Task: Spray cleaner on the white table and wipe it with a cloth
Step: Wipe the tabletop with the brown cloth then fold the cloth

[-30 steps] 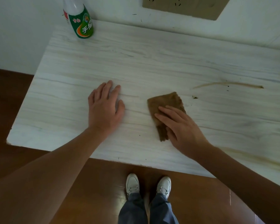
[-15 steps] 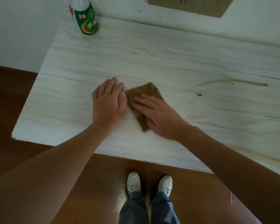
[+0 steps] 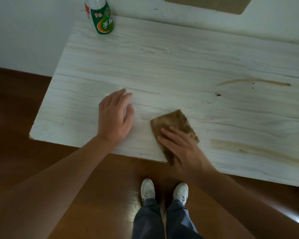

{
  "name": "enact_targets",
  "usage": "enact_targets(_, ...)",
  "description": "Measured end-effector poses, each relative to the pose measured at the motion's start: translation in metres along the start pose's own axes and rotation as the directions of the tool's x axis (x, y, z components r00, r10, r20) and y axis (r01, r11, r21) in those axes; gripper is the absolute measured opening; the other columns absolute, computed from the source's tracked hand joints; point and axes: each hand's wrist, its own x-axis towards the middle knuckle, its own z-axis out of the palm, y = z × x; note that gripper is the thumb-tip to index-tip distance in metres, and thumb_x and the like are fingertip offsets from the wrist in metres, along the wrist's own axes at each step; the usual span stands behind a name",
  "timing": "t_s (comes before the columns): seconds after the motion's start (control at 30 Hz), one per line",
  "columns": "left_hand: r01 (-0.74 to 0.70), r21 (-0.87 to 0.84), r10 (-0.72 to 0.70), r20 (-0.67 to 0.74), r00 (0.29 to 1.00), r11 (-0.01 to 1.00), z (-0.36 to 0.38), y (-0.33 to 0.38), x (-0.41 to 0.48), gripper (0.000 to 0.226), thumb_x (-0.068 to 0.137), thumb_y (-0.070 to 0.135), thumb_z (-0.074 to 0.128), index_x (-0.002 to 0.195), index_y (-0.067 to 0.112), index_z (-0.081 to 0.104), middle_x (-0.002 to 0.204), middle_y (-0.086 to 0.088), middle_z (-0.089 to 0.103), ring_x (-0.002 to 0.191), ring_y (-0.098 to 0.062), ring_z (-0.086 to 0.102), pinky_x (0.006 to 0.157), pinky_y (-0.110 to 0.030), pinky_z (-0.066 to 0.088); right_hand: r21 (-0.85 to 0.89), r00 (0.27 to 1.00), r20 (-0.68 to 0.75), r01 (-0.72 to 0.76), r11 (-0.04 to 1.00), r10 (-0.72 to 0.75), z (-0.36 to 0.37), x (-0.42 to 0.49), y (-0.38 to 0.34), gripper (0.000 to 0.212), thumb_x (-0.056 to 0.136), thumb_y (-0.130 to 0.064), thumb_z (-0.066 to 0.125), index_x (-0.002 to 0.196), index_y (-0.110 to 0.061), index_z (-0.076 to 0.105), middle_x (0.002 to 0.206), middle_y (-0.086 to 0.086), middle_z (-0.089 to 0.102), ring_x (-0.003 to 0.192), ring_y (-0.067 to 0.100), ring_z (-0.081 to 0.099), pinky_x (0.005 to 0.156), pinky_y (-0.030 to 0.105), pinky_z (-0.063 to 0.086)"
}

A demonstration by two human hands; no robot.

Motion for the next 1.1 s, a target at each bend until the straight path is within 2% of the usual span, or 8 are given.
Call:
enact_targets(0.17,-0.044,0.13,0.041,0.026,0.999,0.99,-0.012,-0.031,-0.033,0.044,0.103,0.03,0.041,0.136,0.009,0.061,0.149,-0.012,0.054,0.142,-0.03,0.047,0.116,-0.046,0.035,-0.076,0.981,0.037,0.194,0.978,-0.191,0.032,0.018,-0.048,0.062,0.089,-0.017,0.059,0.149,-0.026,0.042,0.16,-0.005,0.032,0.151,0.017,0.019,0.123,0.038,0.014)
enact_targets(0.3,-0.02,0.136,0.015,0.032,0.999,0.991,-0.009,-0.03,-0.03,0.044,0.103,0.032,0.04,0.135,0.01,0.062,0.149,-0.01,0.054,0.142,-0.029,0.046,0.115,-0.044,0.034,-0.102,0.991,-0.022,0.131,0.986,-0.134,0.027,0.045,-0.048,0.056,0.096,-0.02,0.049,0.151,-0.024,0.039,0.16,-0.005,0.033,0.15,0.016,0.021,0.121,0.032,0.007)
enact_targets(0.47,-0.019,0.161,0.01,0.059,0.998,0.987,-0.01,-0.028,-0.03,0.048,0.102,0.035,0.039,0.138,0.011,0.058,0.151,-0.01,0.051,0.144,-0.029,0.043,0.117,-0.045,0.031,-0.099,0.991,-0.136,-0.024,0.995,0.01,0.026,0.052,-0.049,0.058,0.098,-0.027,0.047,0.153,-0.018,0.034,0.161,-0.001,0.03,0.148,0.018,0.024,0.123,0.038,0.02)
enact_targets(0.57,-0.015,0.177,0.006,0.052,0.999,0.984,-0.01,-0.026,-0.03,0.045,0.102,0.034,0.042,0.137,0.011,0.058,0.15,-0.01,0.051,0.142,-0.03,0.043,0.115,-0.047,0.032,-0.05,0.981,-0.18,-0.076,0.996,0.066,0.023,0.049,-0.047,0.058,0.096,-0.029,0.052,0.15,-0.015,0.039,0.157,0.002,0.035,0.145,0.02,0.028,0.121,0.037,0.025)
enact_targets(0.67,-0.017,0.188,0.006,0.059,0.998,0.982,-0.01,-0.025,-0.03,0.045,0.1,0.035,0.043,0.137,0.011,0.057,0.15,-0.01,0.05,0.143,-0.03,0.043,0.115,-0.048,0.033,-0.065,0.985,-0.171,-0.048,0.997,0.036,0.021,0.045,-0.041,0.052,0.096,-0.03,0.052,0.146,-0.016,0.046,0.153,0.002,0.041,0.143,0.02,0.033,0.118,0.039,0.031)
enact_targets(0.9,0.001,0.266,-0.024,0.082,0.996,0.964,-0.01,-0.015,-0.032,0.051,0.097,0.036,0.046,0.139,0.01,0.054,0.152,-0.012,0.048,0.143,-0.031,0.042,0.116,-0.048,0.034,-0.094,0.989,-0.14,0.033,0.995,-0.046,0.01,0.023,-0.01,0.05,0.098,-0.03,0.049,0.146,-0.019,0.045,0.154,-0.001,0.041,0.144,0.018,0.033,0.118,0.036,0.027)
enact_targets(1.0,0.095,0.249,-0.112,0.056,0.992,0.964,-0.003,0.014,-0.039,0.053,0.095,0.04,0.047,0.14,0.012,0.054,0.154,-0.01,0.047,0.145,-0.03,0.04,0.116,-0.048,0.033,-0.094,0.99,-0.128,0.039,0.995,-0.051,-0.001,0.001,0.02,0.049,0.099,-0.031,0.047,0.147,-0.02,0.044,0.155,-0.002,0.039,0.145,0.017,0.031,0.118,0.035,0.027)
enact_targets(1.1,0.041,0.22,-0.062,0.086,0.994,0.975,0.017,0.066,-0.052,0.052,0.097,0.043,0.046,0.139,0.014,0.058,0.153,-0.008,0.048,0.143,-0.029,0.043,0.115,-0.049,0.036,-0.107,0.993,-0.104,0.044,0.993,-0.055,-0.016,-0.026,0.058,0.051,0.1,-0.035,0.043,0.149,-0.022,0.042,0.157,-0.003,0.036,0.147,0.016,0.028,0.119,0.036,0.027)
